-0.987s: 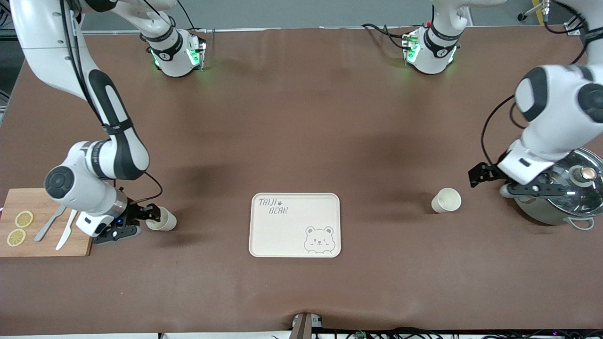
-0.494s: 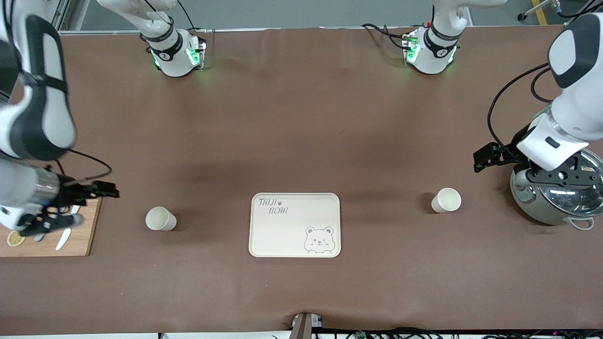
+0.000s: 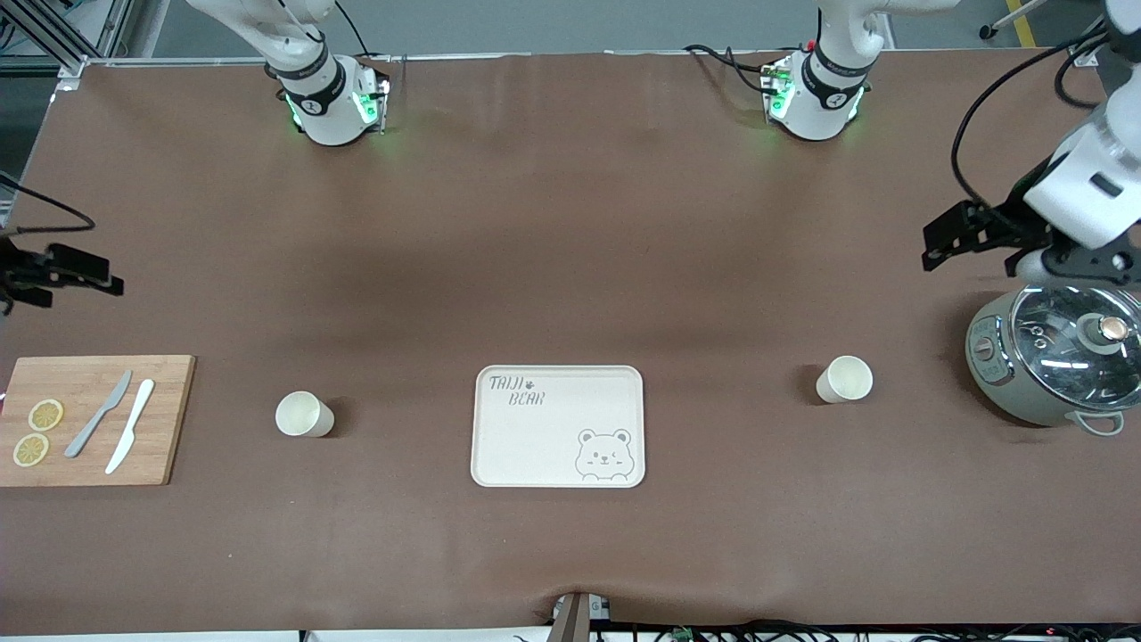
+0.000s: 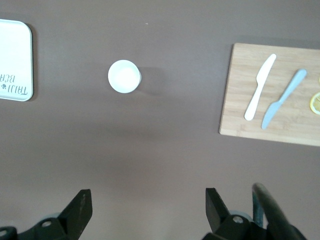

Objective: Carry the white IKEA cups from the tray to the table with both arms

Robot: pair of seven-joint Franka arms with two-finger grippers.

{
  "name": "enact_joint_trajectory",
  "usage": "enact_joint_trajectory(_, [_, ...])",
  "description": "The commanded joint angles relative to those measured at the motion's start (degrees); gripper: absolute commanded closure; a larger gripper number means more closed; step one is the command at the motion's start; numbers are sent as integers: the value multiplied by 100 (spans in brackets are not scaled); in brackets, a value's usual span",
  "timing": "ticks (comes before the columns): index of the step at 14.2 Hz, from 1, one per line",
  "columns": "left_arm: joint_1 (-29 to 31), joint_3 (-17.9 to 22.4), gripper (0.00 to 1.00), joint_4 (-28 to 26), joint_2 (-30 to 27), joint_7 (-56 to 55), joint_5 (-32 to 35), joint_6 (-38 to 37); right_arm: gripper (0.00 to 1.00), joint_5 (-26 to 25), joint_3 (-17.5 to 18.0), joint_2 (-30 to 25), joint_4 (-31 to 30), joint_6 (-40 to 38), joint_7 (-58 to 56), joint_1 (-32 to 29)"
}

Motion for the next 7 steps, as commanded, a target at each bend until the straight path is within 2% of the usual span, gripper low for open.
enact_joint_trajectory(1, [90, -34, 0, 31, -57, 376, 2, -312, 0, 8, 95, -901, -1148, 613, 326, -103])
enact_joint_trajectory(2, [81, -17, 0, 31, -57, 422, 11, -391, 0, 8, 112, -1139, -1448, 851, 520, -77])
enact_joint_trajectory(4, [81, 10, 0, 31, -57, 431, 20, -550, 0, -35, 139, -1168, -1363, 827, 566, -59])
enact_joint_trajectory(7, [81, 19, 0, 31, -57, 746, 185, -647, 0, -422, 156, -1133, -1153, 582, 583, 64])
